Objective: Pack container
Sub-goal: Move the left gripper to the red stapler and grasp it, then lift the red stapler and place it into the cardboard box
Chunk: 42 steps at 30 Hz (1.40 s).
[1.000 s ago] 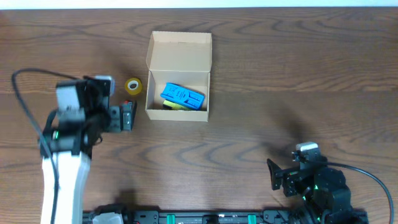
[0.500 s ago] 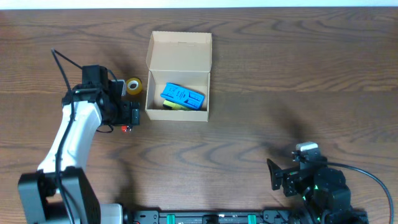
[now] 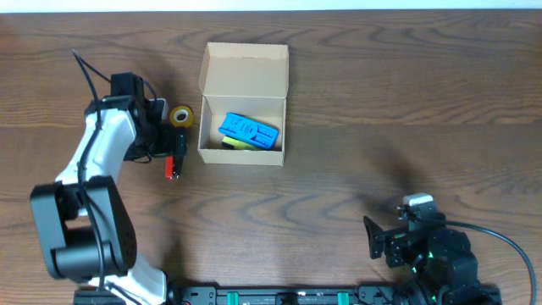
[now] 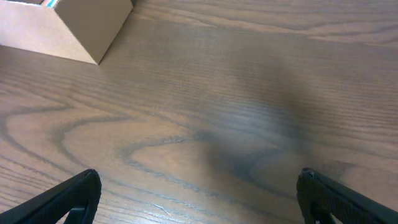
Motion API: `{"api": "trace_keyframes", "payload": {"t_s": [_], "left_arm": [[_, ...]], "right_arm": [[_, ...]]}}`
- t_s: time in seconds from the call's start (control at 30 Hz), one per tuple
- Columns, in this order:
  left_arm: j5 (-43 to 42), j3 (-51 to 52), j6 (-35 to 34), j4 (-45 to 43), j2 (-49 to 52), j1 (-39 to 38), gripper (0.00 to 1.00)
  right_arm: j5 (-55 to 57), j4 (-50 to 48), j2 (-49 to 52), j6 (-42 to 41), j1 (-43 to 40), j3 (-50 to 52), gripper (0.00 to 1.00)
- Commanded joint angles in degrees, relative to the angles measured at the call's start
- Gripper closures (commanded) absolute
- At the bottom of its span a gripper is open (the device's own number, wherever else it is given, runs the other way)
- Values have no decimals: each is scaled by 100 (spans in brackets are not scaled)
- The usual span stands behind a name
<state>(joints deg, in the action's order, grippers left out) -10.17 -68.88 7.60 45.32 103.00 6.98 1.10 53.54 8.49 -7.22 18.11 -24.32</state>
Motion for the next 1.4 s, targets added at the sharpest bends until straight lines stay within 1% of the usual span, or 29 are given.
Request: {"api": "trace_keyframes", "payload": {"t_s": [0.0, 0.1, 0.33, 0.6, 0.67, 0.7, 0.93, 0.97, 1.1, 1.17, 1.23, 1.37], "left_arm": [[42, -315, 173, 144, 295, 17, 5], [120, -448, 184, 247, 501, 15, 5], [184, -448, 317, 313, 662, 13, 5], [317, -448, 315, 332, 968, -9, 4], [323, -448, 315, 330, 1038, -28, 4], [326, -448, 315, 328, 1067, -37, 1], [328, -448, 310, 326, 1113, -105, 31], [326, -448, 308, 323, 1113, -105, 39], [317, -448, 173, 297, 1113, -105, 60], [315, -448, 39, 260, 1110, -101, 73], [315, -448, -70, 216, 1110, -101, 78], [315, -448, -341, 81, 1040, -96, 80]], "right_arm": [[39, 7, -31, -66, -52, 7, 1], [39, 7, -31, -66, -52, 7, 1], [39, 7, -31, -66, -52, 7, 1], [39, 7, -31, -66, -52, 7, 1], [39, 7, -31, -66, -52, 7, 1], [39, 7, -31, -66, -52, 7, 1], [39, 7, -31, -66, -52, 7, 1], [39, 7, -31, -66, -52, 7, 1], [39, 7, -31, -66, -52, 7, 1], [39, 7, -31, -66, -52, 7, 1], [39, 7, -31, -66, -52, 7, 1], [39, 7, -31, -66, -52, 7, 1]]}}
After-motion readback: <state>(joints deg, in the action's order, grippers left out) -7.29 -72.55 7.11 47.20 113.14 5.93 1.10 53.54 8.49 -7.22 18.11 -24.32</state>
